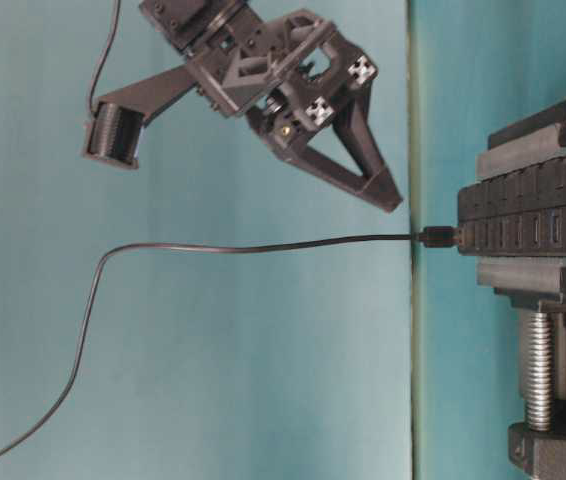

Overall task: Insert the USB into the front port of the fixed hub.
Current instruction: 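Lower the right gripper onto the USB plug at the hub's front port, then close the right gripper on the black USB plug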

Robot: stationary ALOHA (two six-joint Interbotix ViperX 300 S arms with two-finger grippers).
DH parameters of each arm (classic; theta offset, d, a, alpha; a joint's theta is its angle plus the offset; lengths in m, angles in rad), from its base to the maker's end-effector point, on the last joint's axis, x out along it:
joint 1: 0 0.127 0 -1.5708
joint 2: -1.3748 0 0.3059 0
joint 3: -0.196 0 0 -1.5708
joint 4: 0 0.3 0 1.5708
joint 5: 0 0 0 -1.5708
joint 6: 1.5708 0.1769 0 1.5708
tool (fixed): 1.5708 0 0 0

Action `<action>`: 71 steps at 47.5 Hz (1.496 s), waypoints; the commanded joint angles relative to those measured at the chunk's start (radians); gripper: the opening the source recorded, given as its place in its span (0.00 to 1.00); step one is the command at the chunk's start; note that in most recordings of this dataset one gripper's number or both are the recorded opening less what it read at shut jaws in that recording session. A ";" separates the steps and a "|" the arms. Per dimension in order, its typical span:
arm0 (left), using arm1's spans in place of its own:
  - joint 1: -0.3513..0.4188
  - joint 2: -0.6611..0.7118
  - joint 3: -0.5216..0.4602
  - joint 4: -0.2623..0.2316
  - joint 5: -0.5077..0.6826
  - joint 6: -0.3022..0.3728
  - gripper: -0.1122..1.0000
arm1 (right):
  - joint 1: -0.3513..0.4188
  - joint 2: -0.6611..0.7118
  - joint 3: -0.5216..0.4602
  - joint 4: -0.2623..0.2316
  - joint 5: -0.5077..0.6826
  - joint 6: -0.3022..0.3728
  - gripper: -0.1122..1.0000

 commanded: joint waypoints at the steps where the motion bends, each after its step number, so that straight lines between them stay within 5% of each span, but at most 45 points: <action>1: -0.002 0.003 -0.021 0.002 -0.003 0.002 0.10 | -0.002 -0.012 -0.026 0.000 -0.008 -0.011 0.07; 15: -0.002 0.000 -0.020 0.002 -0.005 0.002 0.10 | 0.008 -0.012 -0.025 0.000 -0.008 -0.015 0.20; 30: -0.002 -0.008 -0.012 0.002 -0.005 0.003 0.10 | 0.011 0.015 -0.048 0.000 -0.008 -0.014 0.84; 71: -0.002 -0.020 -0.020 0.003 -0.005 0.003 0.10 | 0.008 0.092 -0.101 -0.002 -0.008 -0.014 0.78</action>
